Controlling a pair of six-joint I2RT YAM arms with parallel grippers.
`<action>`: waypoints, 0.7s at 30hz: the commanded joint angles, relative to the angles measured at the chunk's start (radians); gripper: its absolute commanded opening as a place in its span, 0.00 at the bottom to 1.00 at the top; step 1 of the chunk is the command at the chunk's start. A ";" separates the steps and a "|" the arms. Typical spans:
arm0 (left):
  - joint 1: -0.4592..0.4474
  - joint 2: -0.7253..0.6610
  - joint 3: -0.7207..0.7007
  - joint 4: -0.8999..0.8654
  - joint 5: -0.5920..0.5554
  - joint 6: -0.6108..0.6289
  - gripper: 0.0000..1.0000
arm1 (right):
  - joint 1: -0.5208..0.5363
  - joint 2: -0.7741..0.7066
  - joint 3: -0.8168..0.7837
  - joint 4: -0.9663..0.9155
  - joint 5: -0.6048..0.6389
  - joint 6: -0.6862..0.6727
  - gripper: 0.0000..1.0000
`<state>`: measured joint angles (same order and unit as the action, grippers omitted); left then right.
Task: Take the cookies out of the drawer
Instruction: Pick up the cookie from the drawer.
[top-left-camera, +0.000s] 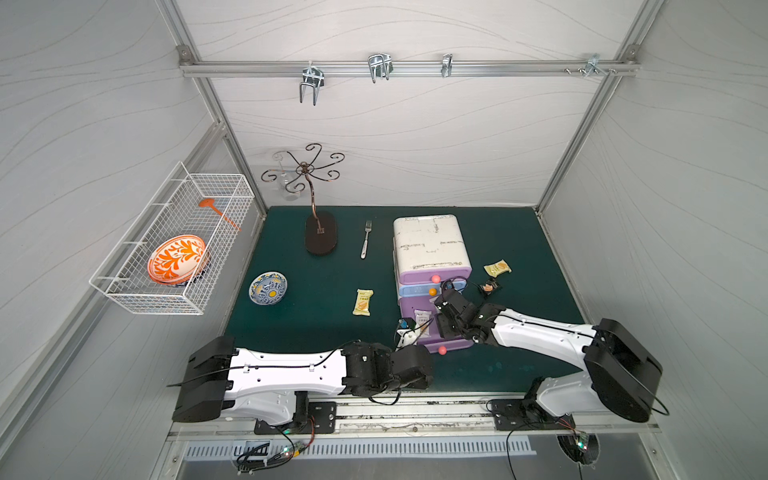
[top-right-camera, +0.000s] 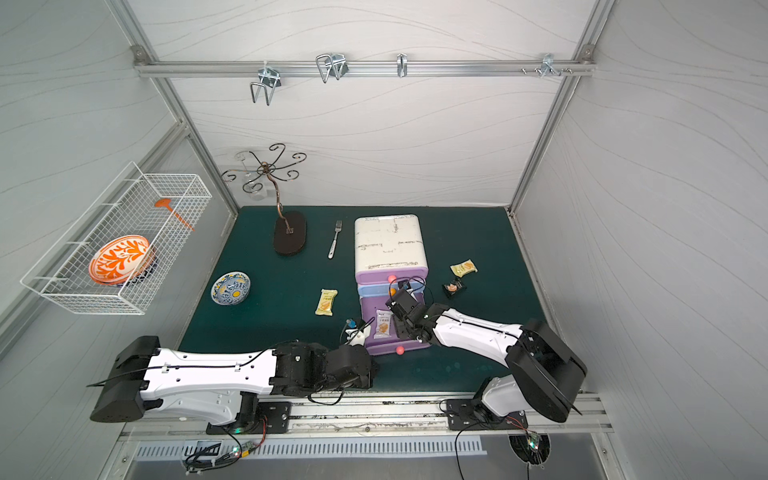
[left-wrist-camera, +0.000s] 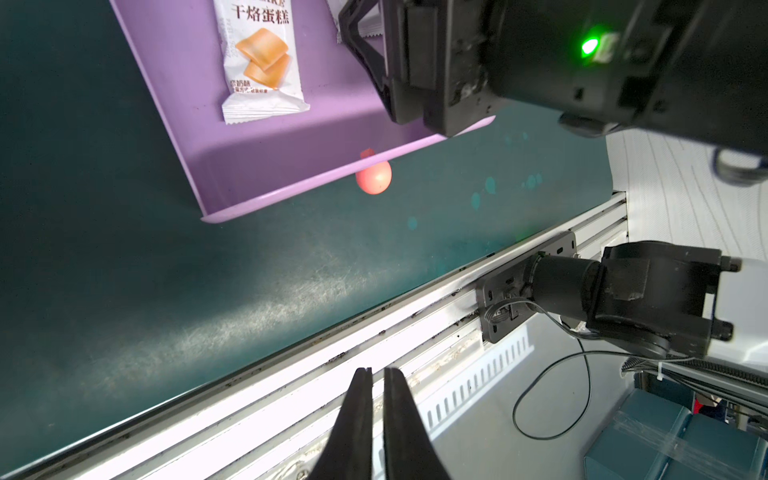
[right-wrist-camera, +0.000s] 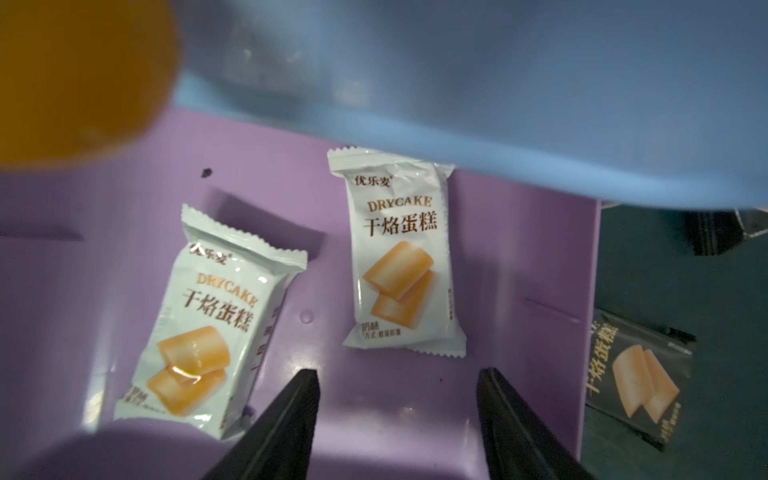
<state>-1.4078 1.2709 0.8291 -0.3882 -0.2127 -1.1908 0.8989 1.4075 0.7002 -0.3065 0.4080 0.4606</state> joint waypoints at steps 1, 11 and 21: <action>-0.010 0.023 -0.008 0.049 -0.020 -0.014 0.14 | -0.008 0.014 -0.014 0.058 0.046 -0.004 0.62; -0.010 0.058 0.013 0.072 -0.015 0.014 0.13 | -0.021 0.063 -0.013 0.104 0.034 -0.008 0.60; -0.010 0.073 0.019 0.077 -0.017 0.026 0.13 | -0.027 0.112 0.007 0.109 0.025 -0.005 0.49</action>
<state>-1.4139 1.3346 0.8215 -0.3386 -0.2138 -1.1812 0.8829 1.5009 0.6861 -0.2203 0.4267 0.4541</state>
